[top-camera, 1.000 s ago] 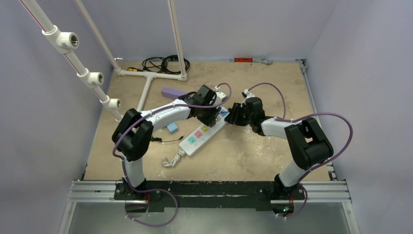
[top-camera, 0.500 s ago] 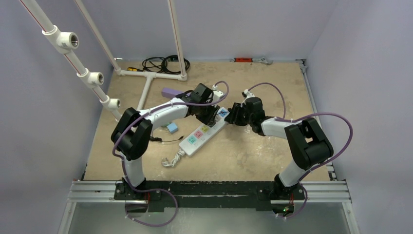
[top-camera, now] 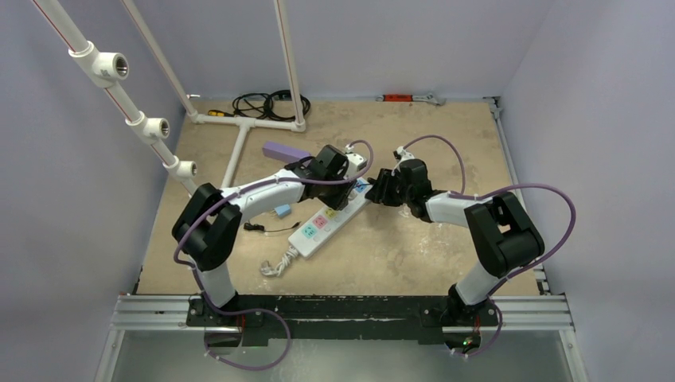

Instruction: Pull the plug off the socket

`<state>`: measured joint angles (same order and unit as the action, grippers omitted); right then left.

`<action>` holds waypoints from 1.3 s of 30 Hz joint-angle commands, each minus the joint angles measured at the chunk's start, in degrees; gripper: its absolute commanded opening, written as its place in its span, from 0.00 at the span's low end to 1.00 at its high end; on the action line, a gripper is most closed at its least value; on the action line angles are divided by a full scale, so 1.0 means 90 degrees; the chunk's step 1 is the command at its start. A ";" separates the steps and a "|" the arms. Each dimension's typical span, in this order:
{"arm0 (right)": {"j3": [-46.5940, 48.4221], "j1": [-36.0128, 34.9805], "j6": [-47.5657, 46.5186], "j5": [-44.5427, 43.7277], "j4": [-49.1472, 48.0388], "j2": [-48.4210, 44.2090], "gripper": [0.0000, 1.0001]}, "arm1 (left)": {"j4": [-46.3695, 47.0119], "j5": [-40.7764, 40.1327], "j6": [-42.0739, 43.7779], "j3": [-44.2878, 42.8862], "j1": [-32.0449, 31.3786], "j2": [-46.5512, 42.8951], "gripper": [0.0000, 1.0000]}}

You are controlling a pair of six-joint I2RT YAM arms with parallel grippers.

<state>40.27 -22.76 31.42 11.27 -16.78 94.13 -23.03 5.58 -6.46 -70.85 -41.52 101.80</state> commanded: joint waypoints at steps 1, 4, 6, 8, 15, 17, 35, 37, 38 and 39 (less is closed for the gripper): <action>-0.0031 0.0024 -0.0327 -0.0392 0.0732 0.0254 0.47 | 0.0102 -0.0493 0.0136 -0.0055 -0.0227 -0.0418 0.00; -0.0031 0.0025 -0.0327 -0.0393 0.0731 0.0253 0.47 | 0.0079 -0.0584 0.0168 -0.0058 -0.0324 -0.0403 0.00; -0.0023 0.0020 -0.0330 -0.0393 0.0731 0.0265 0.47 | 0.0069 -0.0600 0.0177 -0.0076 -0.0363 -0.0393 0.00; -0.0020 0.0029 -0.0328 -0.0418 0.0736 0.0276 0.47 | 0.0067 -0.0601 0.0187 -0.0087 -0.0410 -0.0415 0.00; -0.0011 0.0027 -0.0317 -0.0490 0.0759 0.0291 0.47 | 0.0067 -0.0458 0.0166 -0.0088 -0.0375 -0.0435 0.00; -0.0010 0.0025 -0.0303 -0.0500 0.0770 0.0294 0.47 | -0.0046 -0.0105 0.0093 -0.0194 -0.0260 -0.0316 0.00; 0.0016 0.0029 -0.0298 -0.0541 0.0790 0.0323 0.46 | -0.0509 0.0852 -0.0253 -0.0566 0.0363 0.0134 0.00; 0.0022 0.0029 -0.0297 -0.0539 0.0790 0.0323 0.47 | -0.0426 0.0927 -0.0208 -0.0526 0.0366 0.0095 0.00; 0.0027 0.0021 -0.0298 -0.0539 0.0790 0.0329 0.47 | -0.0334 0.0969 -0.0206 -0.0444 0.0370 0.0031 0.00; 0.0024 0.0026 -0.0298 -0.0539 0.0790 0.0334 0.47 | -0.0229 0.0934 -0.0214 -0.0389 0.0356 -0.0002 0.00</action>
<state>40.80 -22.76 31.44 11.03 -16.62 94.52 -27.05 11.27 -6.50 -73.56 -39.00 103.31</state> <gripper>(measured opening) 0.470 0.300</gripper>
